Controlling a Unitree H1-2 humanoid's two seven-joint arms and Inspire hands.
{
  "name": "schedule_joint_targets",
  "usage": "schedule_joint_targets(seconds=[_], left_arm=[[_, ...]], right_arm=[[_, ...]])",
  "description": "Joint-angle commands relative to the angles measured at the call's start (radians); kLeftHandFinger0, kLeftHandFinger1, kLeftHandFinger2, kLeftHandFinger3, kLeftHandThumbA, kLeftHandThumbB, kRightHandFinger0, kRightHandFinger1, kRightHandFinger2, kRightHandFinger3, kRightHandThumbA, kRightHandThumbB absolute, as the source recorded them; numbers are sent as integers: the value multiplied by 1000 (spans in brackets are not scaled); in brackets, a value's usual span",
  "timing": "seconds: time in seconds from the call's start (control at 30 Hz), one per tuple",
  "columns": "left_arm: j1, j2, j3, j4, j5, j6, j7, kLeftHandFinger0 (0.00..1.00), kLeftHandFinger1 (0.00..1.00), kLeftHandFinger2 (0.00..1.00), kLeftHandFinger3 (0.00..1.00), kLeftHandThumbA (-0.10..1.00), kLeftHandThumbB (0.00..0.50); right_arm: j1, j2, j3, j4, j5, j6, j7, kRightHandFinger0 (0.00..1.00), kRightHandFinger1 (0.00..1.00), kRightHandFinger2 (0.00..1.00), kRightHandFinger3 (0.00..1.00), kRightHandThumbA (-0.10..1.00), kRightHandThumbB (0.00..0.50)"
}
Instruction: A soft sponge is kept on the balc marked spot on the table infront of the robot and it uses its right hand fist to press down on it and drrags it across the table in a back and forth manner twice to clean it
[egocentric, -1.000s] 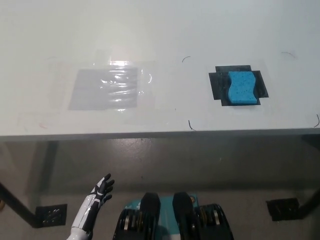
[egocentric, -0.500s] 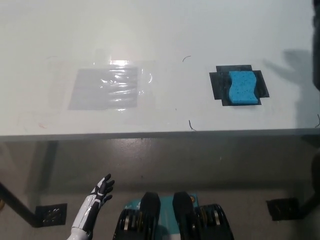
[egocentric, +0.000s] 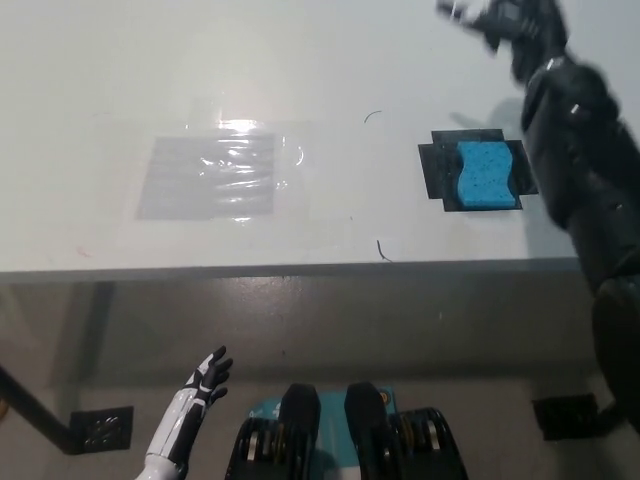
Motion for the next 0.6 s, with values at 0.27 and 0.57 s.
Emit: schedule_joint_targets(seconds=[0.27, 0.57], left_arm=[[2, 11, -8, -44, 20, -60, -10, 1000, 1000, 1000, 1000, 1000, 74], [33, 7, -8, -46, 27, -68, -2, 1000, 1000, 1000, 1000, 1000, 63]], right_arm=[[105, 73, 6, 99, -31, -106, -22, 0, 0, 264, 186, 1000, 109], [238, 85, -1, 114, -38, -112, -34, 0, 0, 245, 231, 1000, 89]])
